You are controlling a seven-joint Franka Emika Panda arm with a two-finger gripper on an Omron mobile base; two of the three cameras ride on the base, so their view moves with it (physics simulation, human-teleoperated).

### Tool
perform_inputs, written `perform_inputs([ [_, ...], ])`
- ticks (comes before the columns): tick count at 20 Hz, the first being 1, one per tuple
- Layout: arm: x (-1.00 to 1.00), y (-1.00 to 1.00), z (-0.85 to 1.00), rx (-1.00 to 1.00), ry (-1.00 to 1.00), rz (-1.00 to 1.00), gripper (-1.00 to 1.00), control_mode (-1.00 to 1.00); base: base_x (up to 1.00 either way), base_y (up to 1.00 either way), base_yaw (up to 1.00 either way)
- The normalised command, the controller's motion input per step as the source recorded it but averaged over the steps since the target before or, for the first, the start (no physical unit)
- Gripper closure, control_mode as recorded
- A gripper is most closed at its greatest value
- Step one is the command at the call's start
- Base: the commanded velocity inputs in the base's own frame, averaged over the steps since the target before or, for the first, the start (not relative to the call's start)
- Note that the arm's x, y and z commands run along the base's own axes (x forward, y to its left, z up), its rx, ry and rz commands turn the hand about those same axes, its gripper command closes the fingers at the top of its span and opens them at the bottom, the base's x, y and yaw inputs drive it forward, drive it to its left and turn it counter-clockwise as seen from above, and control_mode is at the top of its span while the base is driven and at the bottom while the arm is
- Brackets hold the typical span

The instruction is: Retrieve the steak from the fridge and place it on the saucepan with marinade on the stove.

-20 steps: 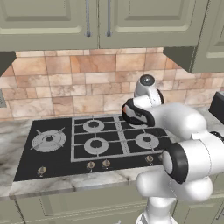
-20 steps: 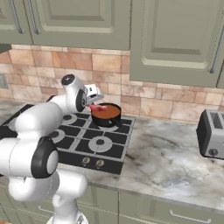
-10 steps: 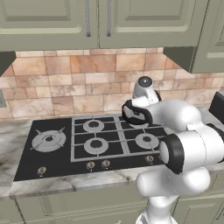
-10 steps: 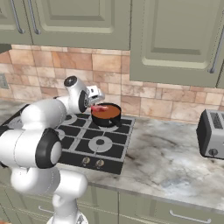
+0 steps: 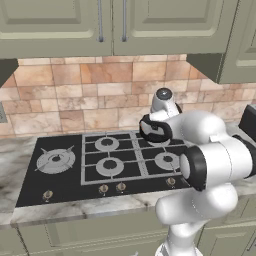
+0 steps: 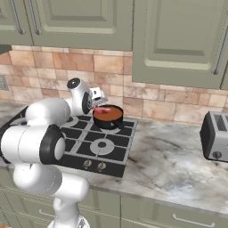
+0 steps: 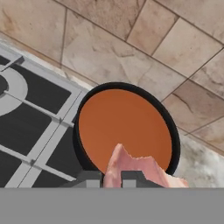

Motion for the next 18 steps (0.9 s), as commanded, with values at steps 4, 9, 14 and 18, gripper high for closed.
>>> perform_inputs([
  [4,0.08,-0.07,-0.06,0.00,0.00,0.00,1.00,-1.00,0.00,0.00,0.00],
  [9,0.12,-0.05,-0.07,0.00,0.00,0.00,1.00,-1.00,0.00,0.00,0.00],
  [14,0.19,0.00,-0.10,0.00,0.00,0.00,1.00,-1.00,0.00,0.00,0.00],
  [18,0.19,0.00,-0.11,0.00,0.00,0.00,1.00,-1.00,0.00,0.00,0.00],
])
